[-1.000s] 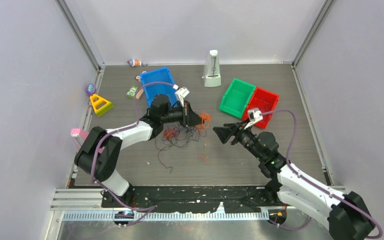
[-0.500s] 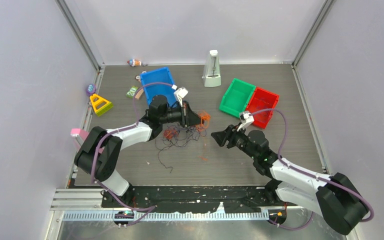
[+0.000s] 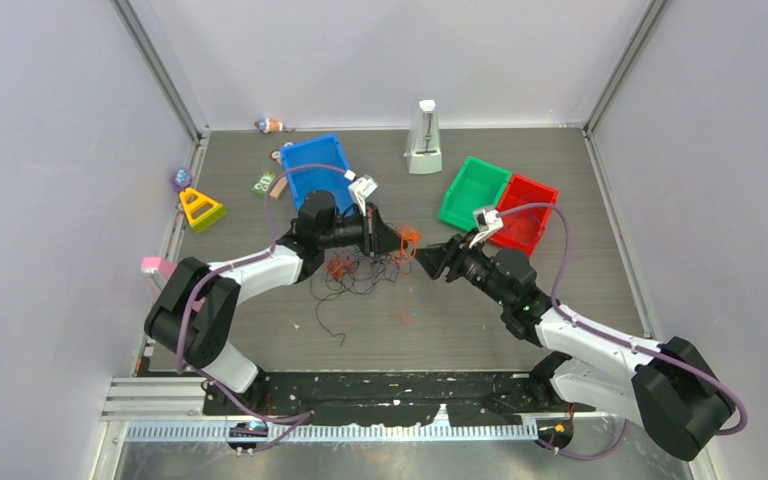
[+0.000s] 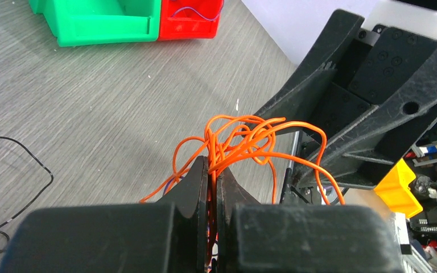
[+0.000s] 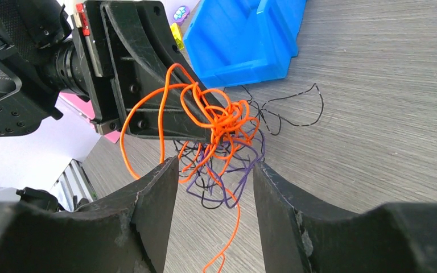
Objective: Untangle the cables
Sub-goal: Untie the cable.
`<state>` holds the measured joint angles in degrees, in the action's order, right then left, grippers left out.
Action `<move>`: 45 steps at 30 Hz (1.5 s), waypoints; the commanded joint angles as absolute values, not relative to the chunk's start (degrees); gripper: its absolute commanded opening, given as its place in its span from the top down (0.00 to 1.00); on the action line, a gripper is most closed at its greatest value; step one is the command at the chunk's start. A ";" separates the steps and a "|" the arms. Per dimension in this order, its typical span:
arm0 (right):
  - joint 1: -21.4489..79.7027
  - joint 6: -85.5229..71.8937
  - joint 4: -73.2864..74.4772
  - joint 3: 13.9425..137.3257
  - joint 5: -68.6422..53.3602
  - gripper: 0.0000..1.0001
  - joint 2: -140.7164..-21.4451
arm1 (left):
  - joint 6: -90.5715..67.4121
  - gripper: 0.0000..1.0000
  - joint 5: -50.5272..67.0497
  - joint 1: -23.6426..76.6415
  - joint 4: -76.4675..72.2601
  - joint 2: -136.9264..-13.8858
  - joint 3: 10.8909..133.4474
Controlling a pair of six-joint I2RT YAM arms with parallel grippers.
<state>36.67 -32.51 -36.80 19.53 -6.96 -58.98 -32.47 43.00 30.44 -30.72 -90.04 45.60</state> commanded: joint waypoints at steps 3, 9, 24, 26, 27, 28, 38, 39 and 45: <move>37.00 -32.51 -37.57 24.16 -6.41 0.46 -60.35 | -29.52 1.00 42.73 31.93 -30.32 -87.32 46.27; 37.00 -32.29 -35.87 26.43 -6.30 0.62 -62.34 | -29.12 1.00 43.67 32.47 -30.75 -87.11 46.24; 37.00 -33.45 -34.20 25.61 -8.24 0.95 -62.35 | -29.95 0.58 44.48 32.51 -34.91 -86.04 44.38; 37.00 -33.45 -33.84 25.47 -8.32 0.95 -62.25 | -29.93 0.66 44.63 32.52 -35.09 -86.04 44.40; 37.00 -33.43 -33.66 25.48 -8.21 0.95 -61.95 | -29.87 0.76 44.58 32.48 -35.15 -85.95 44.39; 37.00 -33.37 -33.00 25.49 -8.06 0.95 -61.52 | -29.86 0.84 44.38 32.40 -35.08 -85.83 44.28; 36.20 -32.22 -13.85 22.89 13.32 0.95 -50.11 | -34.56 1.00 38.32 27.05 -42.62 -81.64 36.86; 35.97 -32.06 -12.23 22.14 14.31 0.95 -49.00 | -34.54 1.00 37.80 26.73 -42.59 -81.38 36.62; 35.19 -33.83 -4.38 19.31 25.49 0.94 -40.68 | -33.86 1.00 35.18 26.02 -41.44 -79.54 35.31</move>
